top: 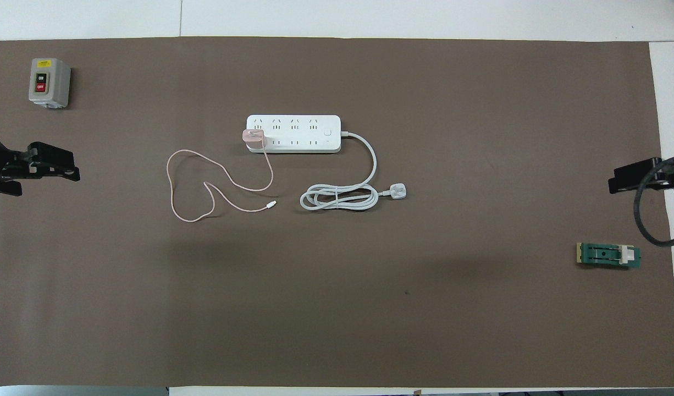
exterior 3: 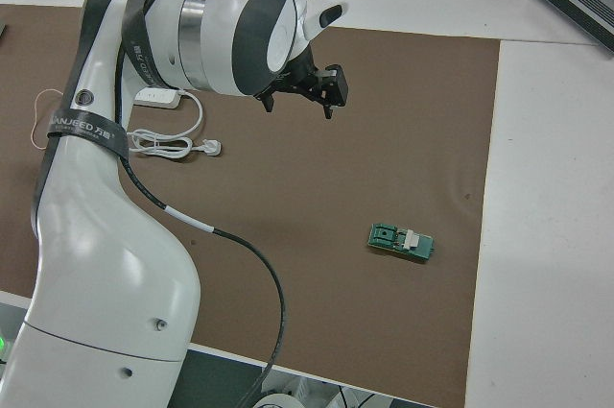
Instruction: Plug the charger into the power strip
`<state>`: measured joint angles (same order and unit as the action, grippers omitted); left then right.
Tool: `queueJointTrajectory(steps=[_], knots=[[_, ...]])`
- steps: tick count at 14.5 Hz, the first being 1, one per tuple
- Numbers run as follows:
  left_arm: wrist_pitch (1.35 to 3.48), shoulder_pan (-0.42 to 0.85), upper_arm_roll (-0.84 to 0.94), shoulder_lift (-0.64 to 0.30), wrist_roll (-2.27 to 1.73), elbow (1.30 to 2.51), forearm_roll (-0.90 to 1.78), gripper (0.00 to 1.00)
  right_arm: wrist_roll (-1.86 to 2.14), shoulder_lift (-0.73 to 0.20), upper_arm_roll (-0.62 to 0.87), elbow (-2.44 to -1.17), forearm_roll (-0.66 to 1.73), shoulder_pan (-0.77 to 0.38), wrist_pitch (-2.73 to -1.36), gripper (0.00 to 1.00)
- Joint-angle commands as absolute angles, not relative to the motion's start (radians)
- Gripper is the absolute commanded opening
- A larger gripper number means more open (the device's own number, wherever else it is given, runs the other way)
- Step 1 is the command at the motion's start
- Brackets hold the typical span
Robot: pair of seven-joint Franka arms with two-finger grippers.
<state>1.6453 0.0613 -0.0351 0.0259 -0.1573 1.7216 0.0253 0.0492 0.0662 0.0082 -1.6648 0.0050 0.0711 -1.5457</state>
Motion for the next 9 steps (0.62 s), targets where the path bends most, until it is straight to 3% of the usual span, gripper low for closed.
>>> queueJointTrajectory(steps=[1,9], knots=[[1.603,0.075,-0.043,0.049,-0.074,1.733,0.034,1.0,0.069,0.086,0.023,-1.684,-0.009,0.086,-1.542,1.0],[1.611,0.075,-0.043,0.048,0.06,1.735,0.034,1.0,0.069,0.086,0.023,-1.683,-0.011,0.086,-1.542,1.0]])
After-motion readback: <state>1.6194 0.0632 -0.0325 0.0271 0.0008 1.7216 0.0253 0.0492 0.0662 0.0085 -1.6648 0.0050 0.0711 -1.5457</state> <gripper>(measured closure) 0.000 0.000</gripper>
